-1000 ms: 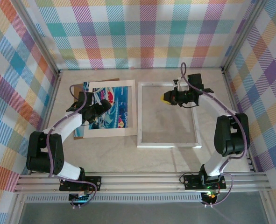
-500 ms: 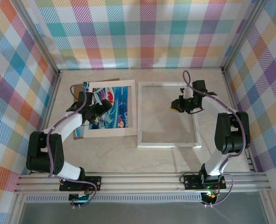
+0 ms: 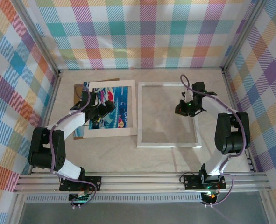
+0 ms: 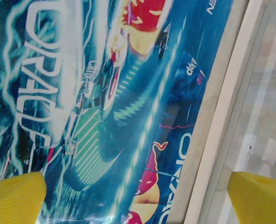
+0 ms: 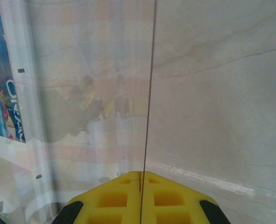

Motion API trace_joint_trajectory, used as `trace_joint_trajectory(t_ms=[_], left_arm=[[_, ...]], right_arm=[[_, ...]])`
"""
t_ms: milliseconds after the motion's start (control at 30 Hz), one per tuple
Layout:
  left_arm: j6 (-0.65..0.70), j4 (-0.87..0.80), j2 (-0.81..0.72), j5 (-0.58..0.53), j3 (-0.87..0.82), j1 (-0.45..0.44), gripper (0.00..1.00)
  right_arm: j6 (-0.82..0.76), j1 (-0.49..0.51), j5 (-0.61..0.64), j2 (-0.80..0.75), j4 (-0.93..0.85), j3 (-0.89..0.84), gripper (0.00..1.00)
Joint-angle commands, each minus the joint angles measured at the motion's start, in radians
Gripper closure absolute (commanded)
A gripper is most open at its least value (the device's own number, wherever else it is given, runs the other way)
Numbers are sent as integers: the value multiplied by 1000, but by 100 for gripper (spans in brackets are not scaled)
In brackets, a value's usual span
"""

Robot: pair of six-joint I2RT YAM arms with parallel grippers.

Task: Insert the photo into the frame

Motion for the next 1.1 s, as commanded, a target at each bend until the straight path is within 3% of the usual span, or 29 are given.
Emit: trace_joint_trajectory(t_ms=[0, 1067], left_arm=[[18, -3, 12, 18, 32, -12, 0], [38, -25, 44, 24, 70, -40, 0]], right_arm=[[-51, -17, 47, -47, -43, 42, 100], [-119, -56, 38, -34, -121, 154, 100]])
